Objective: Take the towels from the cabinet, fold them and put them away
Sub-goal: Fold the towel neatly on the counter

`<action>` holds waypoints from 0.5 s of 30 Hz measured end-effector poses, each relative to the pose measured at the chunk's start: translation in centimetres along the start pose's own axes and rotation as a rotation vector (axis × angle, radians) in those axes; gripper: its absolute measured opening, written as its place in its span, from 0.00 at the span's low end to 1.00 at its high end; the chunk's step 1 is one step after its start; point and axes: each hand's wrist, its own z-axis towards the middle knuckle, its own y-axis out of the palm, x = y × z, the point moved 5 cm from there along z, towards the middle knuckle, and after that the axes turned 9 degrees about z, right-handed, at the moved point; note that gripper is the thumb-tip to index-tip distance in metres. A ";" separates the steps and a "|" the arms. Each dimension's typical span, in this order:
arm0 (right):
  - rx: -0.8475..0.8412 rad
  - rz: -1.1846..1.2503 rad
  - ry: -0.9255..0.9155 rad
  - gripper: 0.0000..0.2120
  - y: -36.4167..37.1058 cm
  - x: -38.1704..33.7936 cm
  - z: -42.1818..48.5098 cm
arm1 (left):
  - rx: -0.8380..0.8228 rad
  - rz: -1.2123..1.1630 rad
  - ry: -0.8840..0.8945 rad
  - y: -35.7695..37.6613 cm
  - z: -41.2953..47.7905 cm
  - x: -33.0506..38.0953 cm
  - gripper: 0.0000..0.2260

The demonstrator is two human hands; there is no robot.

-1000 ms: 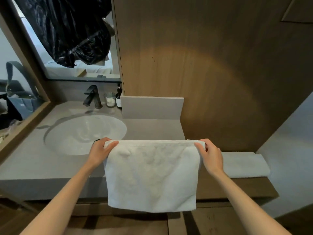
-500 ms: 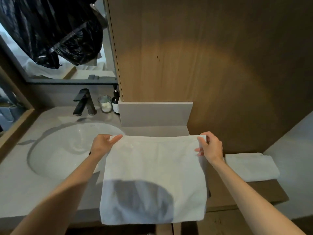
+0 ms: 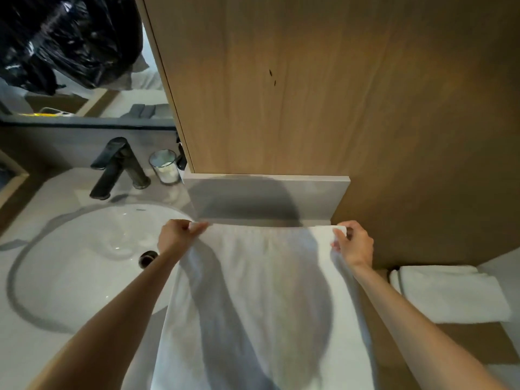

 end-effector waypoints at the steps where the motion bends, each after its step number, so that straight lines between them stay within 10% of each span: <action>1: -0.004 -0.006 -0.006 0.02 0.4 0.1 0.5 | 0.022 -0.006 -0.005 0.1 0.2 0.1 0.27; 9: -0.096 -0.259 -0.295 0.23 3.6 -2.0 -1.3 | 0.233 0.008 0.108 0.3 0.0 1.2 0.15; 15: -0.358 -0.463 -0.515 0.24 13.1 -1.3 -8.2 | 0.115 0.199 0.621 8.4 -10.4 8.7 0.18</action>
